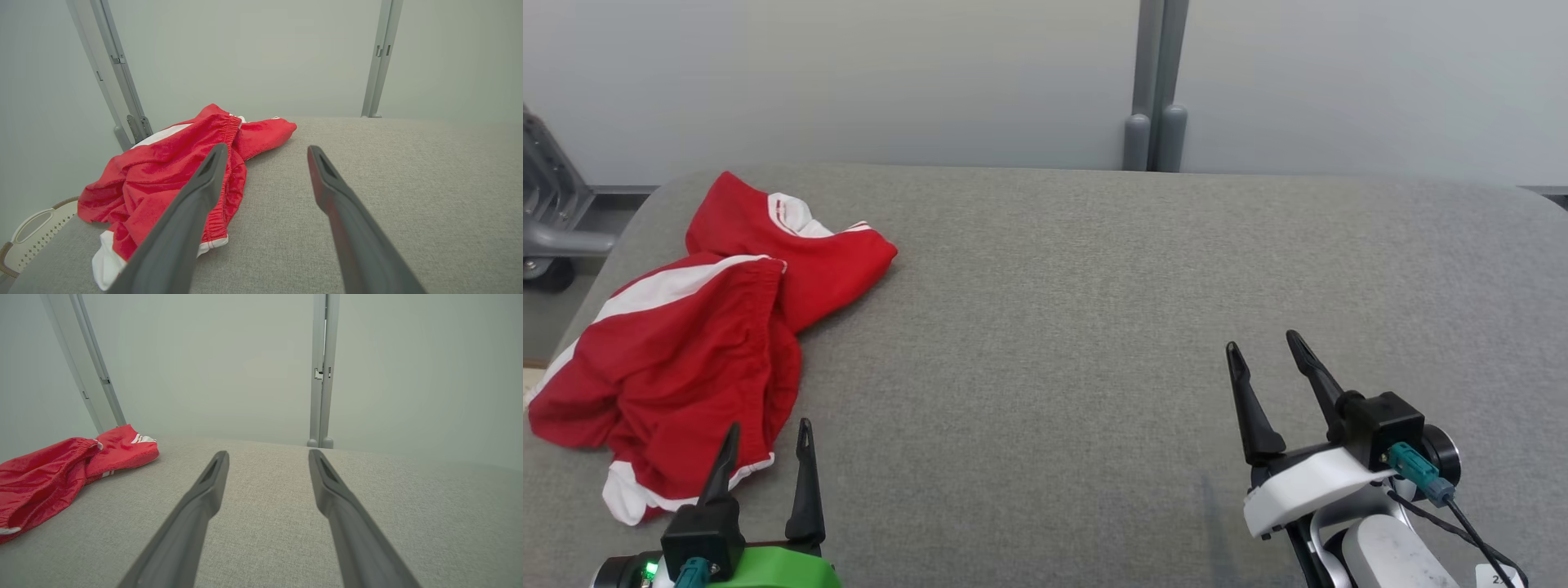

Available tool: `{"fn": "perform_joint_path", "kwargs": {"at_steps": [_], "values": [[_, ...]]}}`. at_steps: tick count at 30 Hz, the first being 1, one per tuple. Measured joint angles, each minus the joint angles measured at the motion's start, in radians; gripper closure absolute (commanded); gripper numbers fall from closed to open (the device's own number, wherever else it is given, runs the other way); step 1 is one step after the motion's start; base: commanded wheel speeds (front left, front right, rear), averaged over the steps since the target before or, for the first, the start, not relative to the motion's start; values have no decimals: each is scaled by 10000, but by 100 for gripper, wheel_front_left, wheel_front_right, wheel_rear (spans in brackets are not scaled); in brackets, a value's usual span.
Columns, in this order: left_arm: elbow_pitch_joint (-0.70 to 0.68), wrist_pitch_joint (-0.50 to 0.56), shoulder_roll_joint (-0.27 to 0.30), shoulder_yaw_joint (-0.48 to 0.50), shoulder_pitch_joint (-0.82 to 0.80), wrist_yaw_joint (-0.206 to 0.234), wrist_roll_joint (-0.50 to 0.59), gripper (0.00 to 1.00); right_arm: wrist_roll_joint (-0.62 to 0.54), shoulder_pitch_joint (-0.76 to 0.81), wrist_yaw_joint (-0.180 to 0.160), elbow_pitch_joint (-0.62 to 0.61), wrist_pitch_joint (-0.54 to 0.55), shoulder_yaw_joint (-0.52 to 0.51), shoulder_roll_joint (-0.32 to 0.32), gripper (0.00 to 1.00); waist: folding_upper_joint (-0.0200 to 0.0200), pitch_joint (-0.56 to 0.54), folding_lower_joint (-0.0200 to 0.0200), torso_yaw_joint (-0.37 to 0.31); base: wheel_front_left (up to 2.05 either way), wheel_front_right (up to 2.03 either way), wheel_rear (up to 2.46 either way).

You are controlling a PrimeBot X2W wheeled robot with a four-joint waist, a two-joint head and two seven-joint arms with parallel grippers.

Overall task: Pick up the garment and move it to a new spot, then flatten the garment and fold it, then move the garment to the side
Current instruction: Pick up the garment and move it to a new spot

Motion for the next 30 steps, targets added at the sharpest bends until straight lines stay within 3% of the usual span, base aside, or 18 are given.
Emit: {"fn": "perform_joint_path", "kwargs": {"at_steps": [19,30], "values": [[86,0,-6,165,-1,-12,69,0,4,1,159,40,-8,111,67,0,0,-139,0,2455,0,0,0],[77,0,2,303,3,-42,69,0,2,0,249,146,-8,353,113,0,0,-214,0,2638,0,0,0]]}}
